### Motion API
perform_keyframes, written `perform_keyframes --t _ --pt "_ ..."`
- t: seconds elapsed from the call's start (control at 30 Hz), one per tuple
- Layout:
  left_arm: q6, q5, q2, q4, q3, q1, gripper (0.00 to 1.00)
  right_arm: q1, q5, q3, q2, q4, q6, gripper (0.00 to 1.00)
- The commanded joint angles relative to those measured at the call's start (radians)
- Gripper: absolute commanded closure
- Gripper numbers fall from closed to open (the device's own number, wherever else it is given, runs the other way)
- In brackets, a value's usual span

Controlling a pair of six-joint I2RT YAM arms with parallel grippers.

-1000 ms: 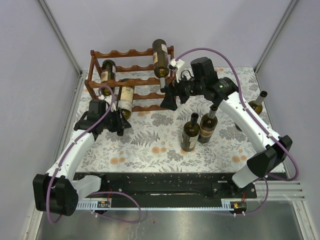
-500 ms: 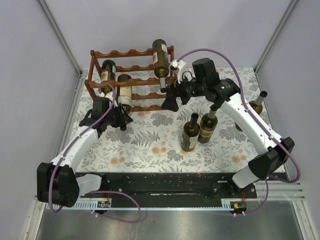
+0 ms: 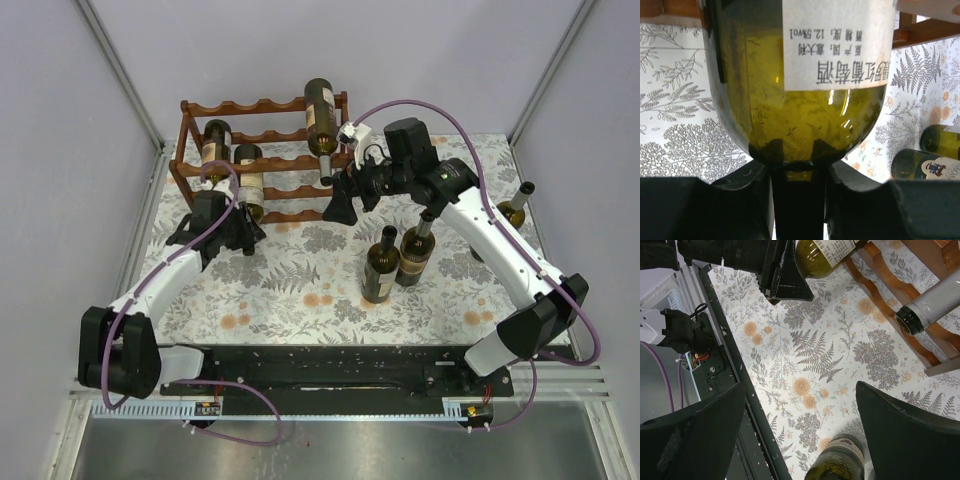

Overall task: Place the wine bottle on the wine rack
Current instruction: Place the wine bottle in the wine rack.

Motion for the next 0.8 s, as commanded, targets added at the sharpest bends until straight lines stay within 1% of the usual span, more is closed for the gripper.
perform_keyframes --t 0.0,0.27,0.47,0.6,0.77 --pt "0.045 -0.048 0.016 0.176 0.091 0.000 1.00 -0.006 -0.020 -0.010 -0.047 0.039 -0.006 0.01" --pt "0.082 -0.074 0.063 0.181 0.140 -0.002 1.00 -0.006 -0.020 -0.030 -0.064 0.042 -0.011 0.00" --pt "0.093 -0.101 0.082 0.213 0.139 -0.002 1.00 -0.006 -0.023 -0.035 -0.064 0.044 -0.012 0.00" --pt "0.111 -0.117 0.089 0.248 0.133 -0.004 0.93 -0.006 -0.023 -0.039 -0.067 0.044 -0.015 0.01" --pt "0.129 -0.131 0.095 0.285 0.119 -0.007 0.90 -0.007 -0.026 -0.044 -0.068 0.044 -0.015 0.00"
